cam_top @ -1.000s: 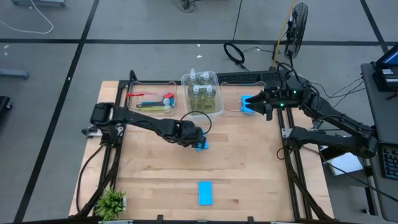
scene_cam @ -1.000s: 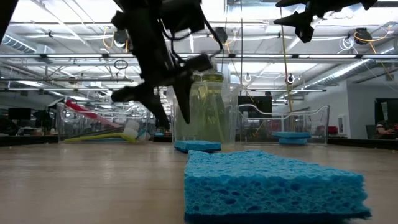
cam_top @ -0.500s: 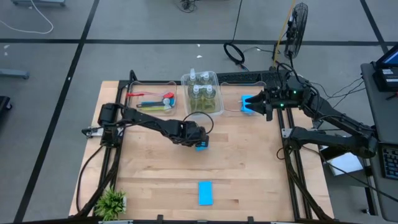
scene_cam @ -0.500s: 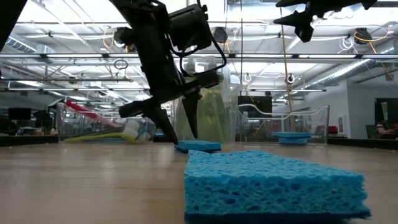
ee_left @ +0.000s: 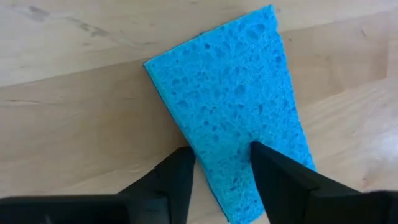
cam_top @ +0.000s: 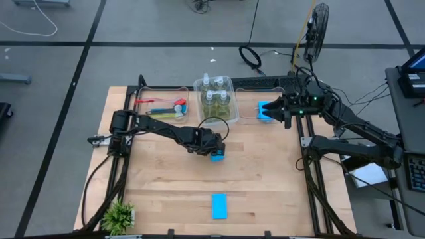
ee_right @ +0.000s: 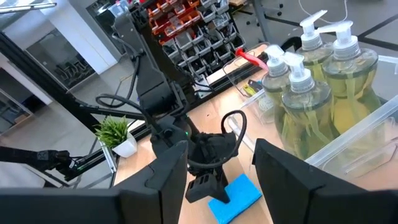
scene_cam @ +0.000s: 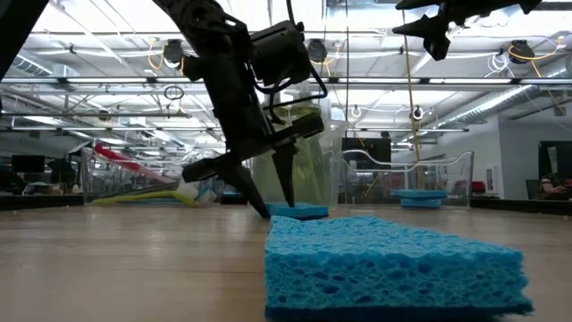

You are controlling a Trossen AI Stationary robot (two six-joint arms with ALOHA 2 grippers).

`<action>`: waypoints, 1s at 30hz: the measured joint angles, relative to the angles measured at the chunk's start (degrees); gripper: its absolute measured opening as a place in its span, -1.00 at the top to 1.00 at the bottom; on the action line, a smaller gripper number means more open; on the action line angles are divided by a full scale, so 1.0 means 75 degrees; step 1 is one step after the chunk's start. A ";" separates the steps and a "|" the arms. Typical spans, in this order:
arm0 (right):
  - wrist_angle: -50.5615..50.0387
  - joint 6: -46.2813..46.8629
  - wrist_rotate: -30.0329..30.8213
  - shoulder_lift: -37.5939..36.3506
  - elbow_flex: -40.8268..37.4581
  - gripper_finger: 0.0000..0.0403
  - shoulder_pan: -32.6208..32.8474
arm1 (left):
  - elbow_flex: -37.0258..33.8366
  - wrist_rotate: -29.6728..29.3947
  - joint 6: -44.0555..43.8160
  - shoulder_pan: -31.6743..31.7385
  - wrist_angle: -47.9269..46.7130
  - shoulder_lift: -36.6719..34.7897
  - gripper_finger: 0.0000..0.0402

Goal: Pick & Place Kitchen Sink Supplies
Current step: Put the blue sponge into the right transparent bin

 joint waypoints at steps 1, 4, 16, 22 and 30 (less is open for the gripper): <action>-0.0008 0.0000 0.0000 0.0000 0.0000 0.15 0.0003 | 0.0002 0.0035 0.0001 0.0000 0.0002 0.0019 0.21; -0.0005 -0.0003 0.0003 0.0000 0.0000 0.15 0.0000 | -0.0011 0.0070 0.0006 -0.0016 0.0090 0.0034 0.41; 0.0006 0.0003 -0.0018 0.0003 0.0000 0.17 0.0002 | -0.0059 0.0947 0.1003 -0.0056 0.1408 0.0017 0.93; -0.0003 0.0068 -0.0946 0.0008 0.0000 0.17 0.0003 | -0.0065 0.1205 0.1747 -0.0143 0.2856 -0.0511 0.96; -0.0033 0.0350 -0.1552 0.0021 0.0000 0.13 0.0109 | -0.0045 -0.0067 0.2459 -0.0137 0.3788 -0.1614 0.98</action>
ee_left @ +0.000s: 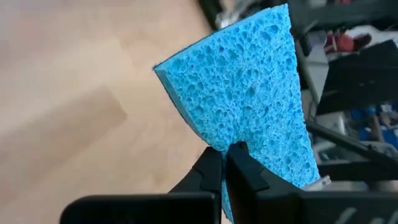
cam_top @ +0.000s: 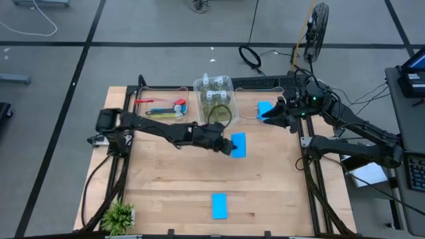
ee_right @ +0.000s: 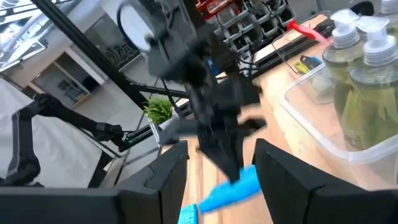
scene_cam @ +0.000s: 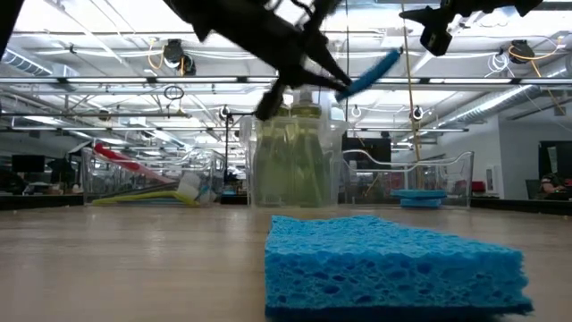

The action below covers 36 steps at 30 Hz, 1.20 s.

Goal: Pick & Place Kitchen Sink Supplies
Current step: Put the blue sponge into the right transparent bin

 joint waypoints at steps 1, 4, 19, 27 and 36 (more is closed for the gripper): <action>-0.0001 0.0004 0.0023 0.0015 0.0000 0.11 0.0048 | -0.0011 -0.0221 0.0170 -0.0002 -0.0009 -0.0138 0.98; -0.0005 0.0134 0.0246 0.0083 0.0000 0.01 0.0255 | -0.0007 -0.0867 0.0542 0.0000 0.0077 -0.0496 0.98; 0.1030 0.0725 0.1368 0.1605 0.0000 -0.44 0.1142 | -0.0003 -0.2133 0.0992 0.0032 0.0033 -0.0979 0.98; 0.1861 0.1048 0.1416 0.2400 0.0000 -0.44 0.1304 | -0.0003 -0.2336 0.0933 0.0038 -0.0310 -0.0979 0.98; 0.2456 0.1323 0.1621 0.3052 0.0000 -0.38 0.1377 | -0.0002 -0.2289 0.0967 0.0038 -0.0299 -0.0982 0.98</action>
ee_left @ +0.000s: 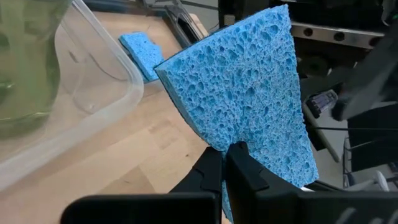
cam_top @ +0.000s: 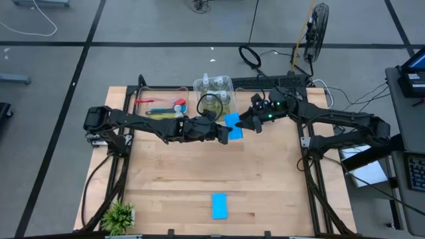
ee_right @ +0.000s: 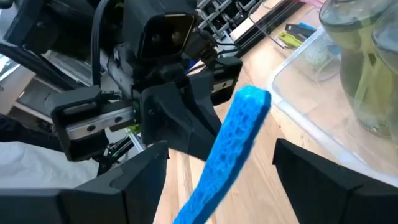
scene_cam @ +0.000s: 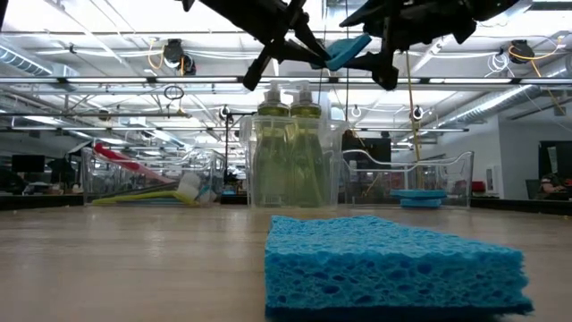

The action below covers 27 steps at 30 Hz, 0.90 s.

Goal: Pick & Place Kitchen Sink Supplies
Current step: Put the blue sponge into the right transparent bin

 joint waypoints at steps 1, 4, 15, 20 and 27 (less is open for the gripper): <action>0.0076 -0.0001 0.0128 0.0043 0.0000 -0.35 0.0038 | -0.0001 0.0008 0.0004 0.0000 0.0000 0.0000 0.98; 0.0150 -0.0040 0.0205 0.0135 0.0000 -0.24 0.0088 | 0.0002 0.0011 0.0037 0.0000 0.0001 0.0000 0.98; 0.0142 -0.0207 0.0968 0.0079 0.0000 0.63 0.0166 | 0.0002 0.0081 0.0026 0.0000 -0.0071 0.0000 0.98; 0.0095 -0.0249 0.0951 0.0077 0.0000 0.95 0.0166 | 0.0002 0.0083 0.0018 0.0000 -0.0059 -0.0003 0.98; 0.0086 -0.0237 0.0980 0.0074 0.0000 0.98 0.0166 | 0.0002 0.0095 0.0199 0.0000 0.0038 -0.0003 0.87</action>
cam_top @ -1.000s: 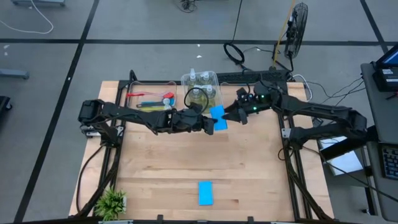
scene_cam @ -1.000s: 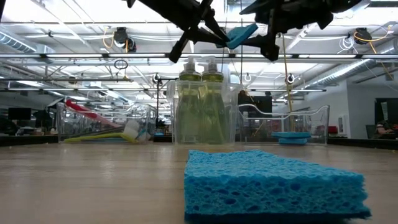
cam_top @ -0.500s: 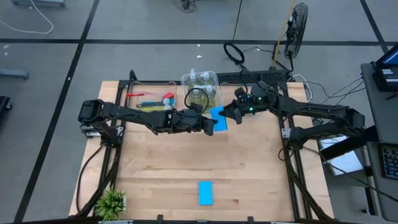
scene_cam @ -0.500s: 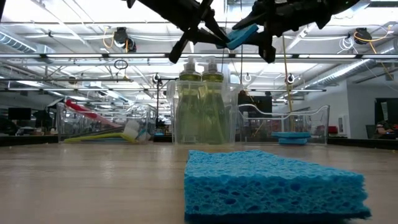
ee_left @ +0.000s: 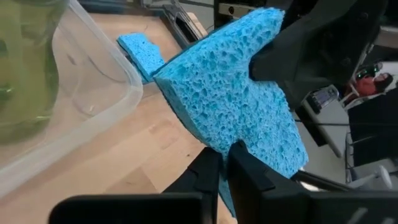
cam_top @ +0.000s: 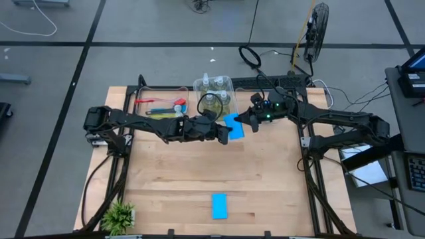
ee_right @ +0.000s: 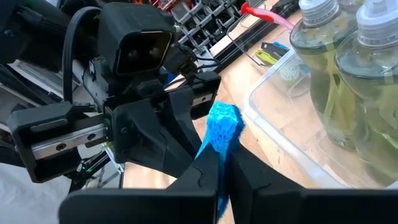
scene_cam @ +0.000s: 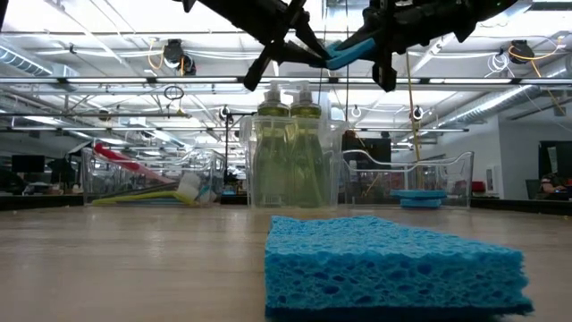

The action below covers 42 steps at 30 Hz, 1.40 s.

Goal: Pick & Place Kitchen Sink Supplies
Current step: Put the blue sponge into the right transparent bin

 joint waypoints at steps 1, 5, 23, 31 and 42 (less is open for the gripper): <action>-0.0001 0.0000 -0.0003 -0.0002 0.0000 0.98 -0.0001 | 0.0000 0.0039 0.0117 0.0000 0.0001 0.0000 0.84; -0.0050 -0.0055 -0.0002 -0.0092 0.0000 0.99 -0.0005 | 0.0000 0.0584 0.0797 0.0006 -0.0035 -0.0117 0.69; -0.2337 -0.1386 0.3030 -0.1977 0.0000 1.00 -0.0417 | -0.0006 0.1456 0.1387 -0.0263 -0.1877 -0.1023 -0.21; -0.2759 -0.3028 0.5515 -0.2236 -0.0003 1.00 -0.0350 | 0.0000 0.1292 0.0895 -0.0749 -0.1979 -0.1043 -0.30; -0.2820 -0.3261 0.5889 -0.1192 0.0000 1.00 -0.0752 | 0.0000 0.0789 0.0700 -0.1161 -0.1985 -0.1037 -0.22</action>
